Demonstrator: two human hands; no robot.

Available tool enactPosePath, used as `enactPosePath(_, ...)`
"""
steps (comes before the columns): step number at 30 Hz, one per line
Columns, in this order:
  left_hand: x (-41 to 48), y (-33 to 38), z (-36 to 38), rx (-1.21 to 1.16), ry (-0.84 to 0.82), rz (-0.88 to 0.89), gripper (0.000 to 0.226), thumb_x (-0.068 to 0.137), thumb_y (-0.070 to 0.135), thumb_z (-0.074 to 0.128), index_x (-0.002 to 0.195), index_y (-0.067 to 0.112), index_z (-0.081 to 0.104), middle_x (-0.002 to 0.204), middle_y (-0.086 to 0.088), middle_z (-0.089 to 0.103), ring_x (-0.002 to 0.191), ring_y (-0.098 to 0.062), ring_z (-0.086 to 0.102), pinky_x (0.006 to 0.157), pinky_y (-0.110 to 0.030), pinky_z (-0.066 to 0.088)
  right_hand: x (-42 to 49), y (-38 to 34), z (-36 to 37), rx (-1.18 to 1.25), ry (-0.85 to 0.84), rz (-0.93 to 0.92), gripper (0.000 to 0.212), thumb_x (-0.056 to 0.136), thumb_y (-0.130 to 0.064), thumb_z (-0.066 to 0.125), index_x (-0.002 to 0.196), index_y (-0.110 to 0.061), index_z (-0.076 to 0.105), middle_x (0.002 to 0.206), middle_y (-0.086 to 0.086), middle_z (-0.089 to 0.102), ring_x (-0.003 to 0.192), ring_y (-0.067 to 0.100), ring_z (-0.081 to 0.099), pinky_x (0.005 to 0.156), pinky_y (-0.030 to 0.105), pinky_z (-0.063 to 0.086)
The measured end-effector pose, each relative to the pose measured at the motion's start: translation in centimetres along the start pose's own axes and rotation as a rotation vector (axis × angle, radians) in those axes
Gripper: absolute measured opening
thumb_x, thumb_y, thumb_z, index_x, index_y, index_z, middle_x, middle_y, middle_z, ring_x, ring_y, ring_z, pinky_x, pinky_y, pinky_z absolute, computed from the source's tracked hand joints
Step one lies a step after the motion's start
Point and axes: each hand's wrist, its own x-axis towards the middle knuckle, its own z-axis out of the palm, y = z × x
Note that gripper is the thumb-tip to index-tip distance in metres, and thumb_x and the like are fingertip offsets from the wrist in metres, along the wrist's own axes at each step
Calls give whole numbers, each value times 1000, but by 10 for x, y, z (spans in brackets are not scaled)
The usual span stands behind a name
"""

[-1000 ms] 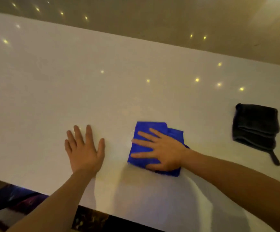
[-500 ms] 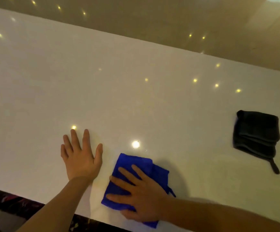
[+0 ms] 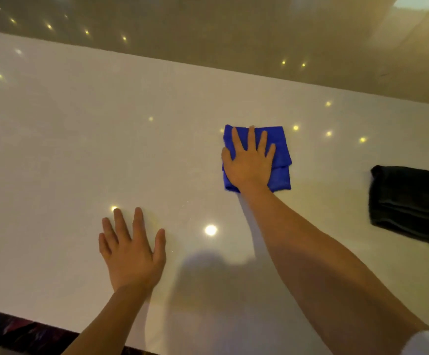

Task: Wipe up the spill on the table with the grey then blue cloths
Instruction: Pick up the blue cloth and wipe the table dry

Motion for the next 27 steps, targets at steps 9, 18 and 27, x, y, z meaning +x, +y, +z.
enactPosePath(9,-1,-4,1,-86,26,-4,63,99,54,13,156,28,18,167,-13,7,154,-33,-4,124,-54,6,-278,17,44,-96,-313,-1238,63,102,-57,40,160,-41,19,173,1,5,157,34,-11,122,55,-18)
enactPosePath(18,-1,-5,1,-43,23,4,66,96,56,11,157,29,12,168,-10,2,154,-33,-7,124,-52,3,-64,7,8,-87,-135,-827,60,99,-56,46,156,-45,31,170,0,21,158,33,10,125,56,5)
enactPosePath(27,-1,1,1,-18,11,-10,65,98,54,16,157,28,11,168,-11,0,153,-33,-10,124,-53,2,-67,10,6,-22,-57,-215,67,99,-62,32,161,-37,21,171,9,13,157,40,5,123,63,9)
